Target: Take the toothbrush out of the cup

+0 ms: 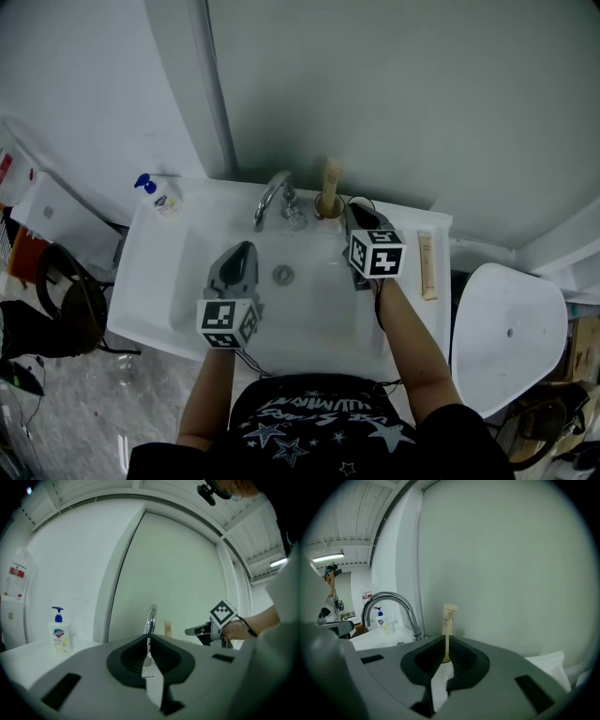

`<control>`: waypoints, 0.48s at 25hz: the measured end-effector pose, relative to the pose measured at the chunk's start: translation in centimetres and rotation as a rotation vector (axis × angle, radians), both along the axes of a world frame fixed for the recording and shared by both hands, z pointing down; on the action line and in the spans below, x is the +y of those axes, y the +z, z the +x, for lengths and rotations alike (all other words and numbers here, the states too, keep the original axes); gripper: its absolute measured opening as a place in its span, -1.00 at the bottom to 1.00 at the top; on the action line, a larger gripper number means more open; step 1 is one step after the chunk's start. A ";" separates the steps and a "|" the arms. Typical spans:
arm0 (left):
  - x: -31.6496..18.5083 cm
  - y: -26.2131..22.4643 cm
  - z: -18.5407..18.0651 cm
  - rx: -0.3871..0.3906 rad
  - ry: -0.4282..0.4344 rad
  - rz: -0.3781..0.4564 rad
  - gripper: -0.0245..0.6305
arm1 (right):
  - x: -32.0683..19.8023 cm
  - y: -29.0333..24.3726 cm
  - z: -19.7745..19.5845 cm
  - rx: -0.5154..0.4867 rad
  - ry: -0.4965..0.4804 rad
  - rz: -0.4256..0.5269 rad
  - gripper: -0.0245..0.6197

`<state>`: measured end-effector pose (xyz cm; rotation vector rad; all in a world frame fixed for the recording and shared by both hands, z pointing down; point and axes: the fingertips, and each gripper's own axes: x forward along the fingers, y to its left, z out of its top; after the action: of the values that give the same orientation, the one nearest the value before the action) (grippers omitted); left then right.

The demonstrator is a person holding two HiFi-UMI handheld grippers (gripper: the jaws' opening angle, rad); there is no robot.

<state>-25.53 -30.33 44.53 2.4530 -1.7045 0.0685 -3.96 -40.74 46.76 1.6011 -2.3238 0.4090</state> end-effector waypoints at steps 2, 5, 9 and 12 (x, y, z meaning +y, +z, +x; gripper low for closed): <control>-0.5 0.0 -0.5 -0.011 -0.003 0.006 -0.84 | -0.6 0.0 -0.6 -0.001 0.000 0.004 -0.83; -1.2 0.2 -1.0 -0.002 -0.007 0.006 -0.84 | -1.7 0.2 -1.2 0.013 -0.006 0.002 -0.83; -1.8 0.6 -1.5 0.003 -0.004 0.005 -0.84 | -2.7 0.7 -2.1 0.024 -0.010 -0.007 -0.82; -2.2 1.0 -1.7 0.008 -0.002 0.001 -0.84 | -3.3 1.0 -2.6 0.039 -0.016 -0.014 -0.78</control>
<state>-27.23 -32.54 45.54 2.4490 -1.7037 0.0583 -6.58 -43.99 47.79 1.5693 -2.2983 0.3863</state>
